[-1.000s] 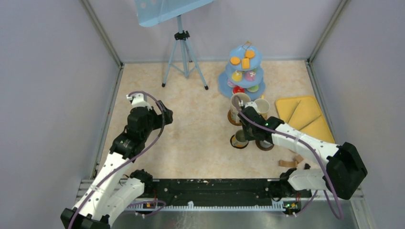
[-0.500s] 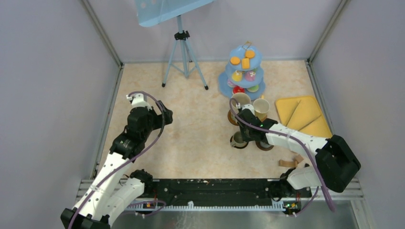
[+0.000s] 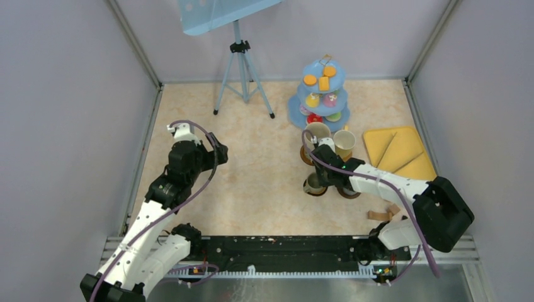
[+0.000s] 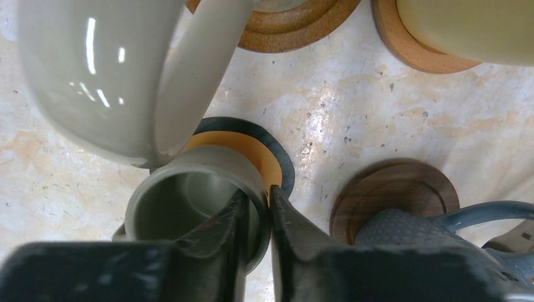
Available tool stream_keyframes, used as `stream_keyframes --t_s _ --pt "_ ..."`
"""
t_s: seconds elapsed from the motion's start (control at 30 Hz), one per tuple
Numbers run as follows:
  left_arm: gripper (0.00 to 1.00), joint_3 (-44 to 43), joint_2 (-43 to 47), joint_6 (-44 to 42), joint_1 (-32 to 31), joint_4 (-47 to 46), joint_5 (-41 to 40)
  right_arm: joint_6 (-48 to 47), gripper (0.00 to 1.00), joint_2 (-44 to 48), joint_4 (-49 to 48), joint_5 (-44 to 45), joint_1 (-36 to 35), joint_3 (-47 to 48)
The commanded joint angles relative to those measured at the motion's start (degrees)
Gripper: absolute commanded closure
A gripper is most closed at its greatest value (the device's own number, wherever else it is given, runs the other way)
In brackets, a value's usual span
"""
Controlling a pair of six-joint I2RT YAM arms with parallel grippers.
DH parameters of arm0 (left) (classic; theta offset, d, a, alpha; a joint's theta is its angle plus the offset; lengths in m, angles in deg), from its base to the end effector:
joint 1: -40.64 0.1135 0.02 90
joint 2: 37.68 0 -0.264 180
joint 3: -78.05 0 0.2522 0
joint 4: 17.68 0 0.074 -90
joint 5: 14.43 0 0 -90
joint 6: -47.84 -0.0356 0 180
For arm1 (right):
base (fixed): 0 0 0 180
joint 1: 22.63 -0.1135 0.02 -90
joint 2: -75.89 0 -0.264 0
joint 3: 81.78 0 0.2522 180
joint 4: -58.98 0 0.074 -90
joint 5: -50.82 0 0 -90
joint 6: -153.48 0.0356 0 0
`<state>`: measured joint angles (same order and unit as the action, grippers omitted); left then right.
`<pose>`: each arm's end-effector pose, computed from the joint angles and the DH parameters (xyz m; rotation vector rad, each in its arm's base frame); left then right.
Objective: Serve the afternoon tea
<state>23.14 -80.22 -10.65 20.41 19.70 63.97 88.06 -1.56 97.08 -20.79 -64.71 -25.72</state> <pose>0.1625 -0.0522 0.3000 -0.3275 1.9909 -0.3756 0.1947 0.1607 0.1864 -0.2740 2.5134 0.0369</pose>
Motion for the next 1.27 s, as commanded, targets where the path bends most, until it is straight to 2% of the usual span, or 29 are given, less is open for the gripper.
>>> stream_keyframes --t_s 0.0,0.23,0.37,0.53,0.63,0.77,0.87,1.0,1.23 --pt "0.01 -1.4 0.5 -0.5 0.2 -0.8 -0.4 -0.2 0.78 1.3 -0.7 0.7 0.5 0.9" --pt "0.01 -3.4 0.1 -1.1 0.2 -0.9 -0.8 -1.2 0.44 12.5 11.8 0.5 0.5 8.5" --pt "0.01 -8.9 -1.1 -3.0 0.3 -0.6 -1.7 -3.8 0.35 22.1 18.5 2.2 0.5 18.7" --pt "0.01 -19.4 -3.3 -7.5 0.3 -1.6 -1.2 -9.8 0.29 29.6 23.7 10.9 0.5 33.8" --pt "0.01 -26.2 -4.5 -10.8 0.2 -2.5 0.3 -14.4 0.28 31.9 21.5 14.2 0.5 40.4" --pt "0.01 -33.8 -5.5 -17.1 0.3 -4.0 2.1 -21.8 0.27 35.0 14.1 15.6 0.5 44.6" --pt "0.01 -38.8 -5.8 -20.7 0.3 -4.1 3.1 -27.2 0.24 38.2 7.3 14.2 0.5 44.8" --pt "0.01 -43.9 -5.2 -23.5 0.3 -3.1 3.3 -31.5 0.21 40.7 2.9 13.7 0.5 44.8" --pt "0.01 -46.3 -2.1 -27.6 0.3 -5.7 1.1 -35.5 0.17 46.5 -3.7 13.3 0.5 38.8"
